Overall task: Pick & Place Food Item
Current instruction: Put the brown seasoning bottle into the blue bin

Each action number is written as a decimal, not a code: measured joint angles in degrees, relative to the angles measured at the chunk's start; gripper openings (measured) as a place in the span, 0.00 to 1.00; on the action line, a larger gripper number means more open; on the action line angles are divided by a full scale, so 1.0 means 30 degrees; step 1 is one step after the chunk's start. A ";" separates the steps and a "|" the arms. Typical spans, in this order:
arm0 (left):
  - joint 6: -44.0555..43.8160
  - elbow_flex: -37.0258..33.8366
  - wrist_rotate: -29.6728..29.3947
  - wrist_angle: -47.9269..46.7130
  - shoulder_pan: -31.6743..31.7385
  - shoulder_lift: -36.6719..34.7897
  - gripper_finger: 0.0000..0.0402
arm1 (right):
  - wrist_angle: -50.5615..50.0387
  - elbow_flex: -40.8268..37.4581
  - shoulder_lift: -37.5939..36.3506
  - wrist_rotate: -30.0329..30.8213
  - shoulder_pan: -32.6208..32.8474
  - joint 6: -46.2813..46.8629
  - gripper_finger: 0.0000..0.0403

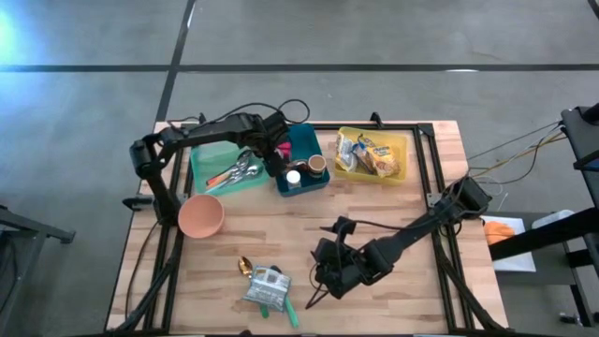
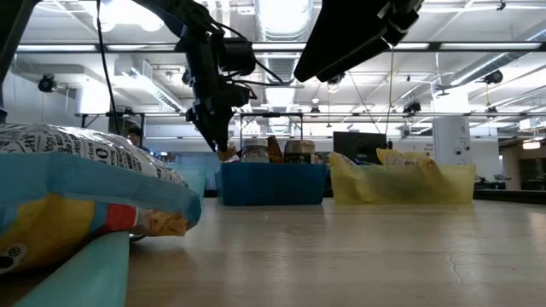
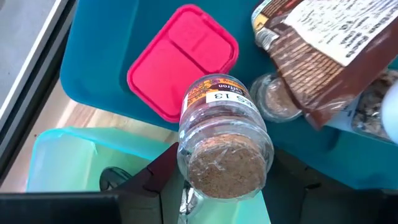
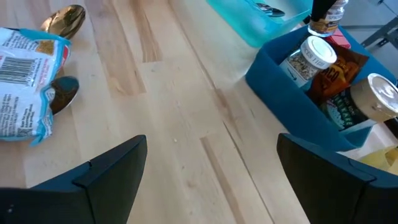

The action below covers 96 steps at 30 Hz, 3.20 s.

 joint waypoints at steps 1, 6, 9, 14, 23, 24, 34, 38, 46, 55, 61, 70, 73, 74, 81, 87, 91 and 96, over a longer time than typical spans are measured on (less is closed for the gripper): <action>0.0005 -0.0023 -0.0009 -0.0007 0.0028 0.0000 0.41 | 0.0009 0.0000 0.0000 0.0000 0.0013 0.0032 0.89; 0.0011 -0.0027 0.0009 0.0079 0.0047 0.0000 0.41 | 0.0015 0.0000 0.0000 0.0000 0.0005 0.0038 0.89; 0.0010 -0.0029 0.0007 0.0247 0.0061 0.0000 0.41 | 0.0015 0.0000 0.0000 0.0000 0.0005 0.0038 0.89; 0.0004 -0.0194 0.0153 0.0517 0.0061 0.0000 0.41 | 0.0052 0.0000 0.0000 -0.0005 0.0013 0.0045 0.89; 0.0001 -0.1406 0.0378 0.1491 0.0098 0.0022 0.41 | 0.0044 0.0000 0.0000 -0.0364 0.0049 0.0389 0.89; 0.0007 -0.1426 0.0482 0.1513 0.0098 0.0022 0.41 | 0.0044 0.0000 0.0000 -0.0370 0.0049 0.0387 0.89; -0.0538 -0.1433 0.0600 0.1626 0.0112 0.0247 0.41 | 0.0049 0.0000 0.0000 -0.0372 0.0042 0.0387 0.89; -0.0578 -0.1387 0.0755 0.1602 0.0112 0.0960 0.41 | 0.0078 0.0000 0.0000 -0.0372 0.0049 0.0387 0.89; -0.0585 -0.0713 0.0936 0.1348 0.0120 0.1406 0.41 | 0.0124 0.0000 0.0000 -0.0384 0.0093 0.0383 0.89; -0.0585 -0.0472 0.1017 0.1117 0.0171 0.1600 0.41 | 0.0156 0.0000 0.0007 -0.0386 0.0093 0.0380 0.89; -0.0120 0.0058 0.1099 0.0240 0.0222 0.1685 0.41 | 0.0204 0.0000 0.0007 -0.0386 0.0093 0.0372 0.89; 0.0072 0.0968 0.1157 -0.0346 0.0244 0.2226 0.41 | 0.0197 0.0000 0.0007 -0.0379 0.0078 0.0162 0.89; 0.0074 0.1554 0.1139 -0.0766 0.0240 0.3299 0.41 | 0.0171 0.0000 0.0007 -0.0379 0.0078 0.0162 0.89; 0.0081 0.1760 0.1139 -0.0754 0.0207 0.3674 0.41 | 0.0168 -0.0004 0.0007 -0.0380 0.0079 0.0167 0.89; 0.0150 0.3168 0.1017 -0.1764 0.0163 0.4944 0.41 | 0.0132 -0.0007 0.0007 -0.0500 0.0259 0.0315 0.89; 0.0515 0.3521 0.0986 -0.2295 0.0163 0.5136 0.41 | 0.0131 -0.0007 0.0015 -0.0784 0.0250 0.0367 0.89; 0.0588 0.3375 0.0942 -0.2518 0.0171 0.5136 0.41 | 0.0138 -0.0036 0.0015 -0.1003 0.0253 0.0587 0.89; 0.0646 0.3368 0.0949 -0.2601 0.0171 0.5136 0.41 | 0.0156 -0.0042 0.0015 -0.1013 0.0260 0.0606 0.89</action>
